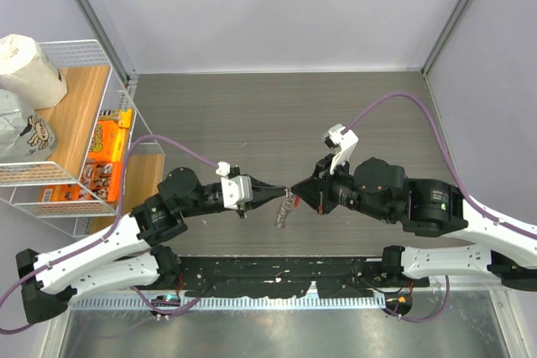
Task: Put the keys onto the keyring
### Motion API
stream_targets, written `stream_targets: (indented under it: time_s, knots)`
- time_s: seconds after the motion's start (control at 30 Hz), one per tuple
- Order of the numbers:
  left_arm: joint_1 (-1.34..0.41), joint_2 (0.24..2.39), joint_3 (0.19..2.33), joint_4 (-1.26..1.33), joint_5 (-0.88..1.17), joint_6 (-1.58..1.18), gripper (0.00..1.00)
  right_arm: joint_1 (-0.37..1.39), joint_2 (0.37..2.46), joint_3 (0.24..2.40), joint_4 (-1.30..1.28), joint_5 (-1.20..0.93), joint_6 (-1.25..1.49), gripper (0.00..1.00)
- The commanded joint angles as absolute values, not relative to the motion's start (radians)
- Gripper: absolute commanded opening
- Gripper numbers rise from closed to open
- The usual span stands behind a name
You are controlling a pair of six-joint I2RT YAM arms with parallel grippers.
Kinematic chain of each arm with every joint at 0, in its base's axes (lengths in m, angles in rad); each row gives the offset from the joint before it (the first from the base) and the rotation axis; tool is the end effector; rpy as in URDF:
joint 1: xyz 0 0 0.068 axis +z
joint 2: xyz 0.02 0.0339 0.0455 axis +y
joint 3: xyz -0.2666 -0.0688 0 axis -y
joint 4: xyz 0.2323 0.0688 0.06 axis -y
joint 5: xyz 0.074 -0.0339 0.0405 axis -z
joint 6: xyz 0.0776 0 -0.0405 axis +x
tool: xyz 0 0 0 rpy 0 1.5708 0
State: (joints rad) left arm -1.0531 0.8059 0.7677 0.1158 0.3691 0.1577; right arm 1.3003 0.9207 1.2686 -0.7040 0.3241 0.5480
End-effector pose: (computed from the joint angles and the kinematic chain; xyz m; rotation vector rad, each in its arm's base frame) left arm 0.0824 -0.2013 0.3683 1.1392 1.0965 -0.9860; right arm 0.0759 0.1812 0.4099 -0.5255 1.9516 0.9161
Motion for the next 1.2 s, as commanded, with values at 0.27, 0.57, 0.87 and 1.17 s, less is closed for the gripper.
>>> stream_targets:
  time_s: [0.27,0.57,0.87,1.17]
  knots:
    - [-1.065,0.769,0.781,0.106,0.311,0.195,0.00,1.301,0.888,1.276,-0.643,0.328,0.568,0.05]
    - [-1.069,0.776,0.793,0.115,0.319,0.190,0.00,1.301,0.897,1.275,-0.634,0.319,0.568,0.05]
    - [-1.077,0.785,0.796,0.120,0.318,0.195,0.00,1.301,0.917,1.289,-0.630,0.311,0.564,0.05]
    - [-1.081,0.781,0.795,0.123,0.328,0.198,0.00,1.302,0.922,1.292,-0.629,0.319,0.568,0.06]
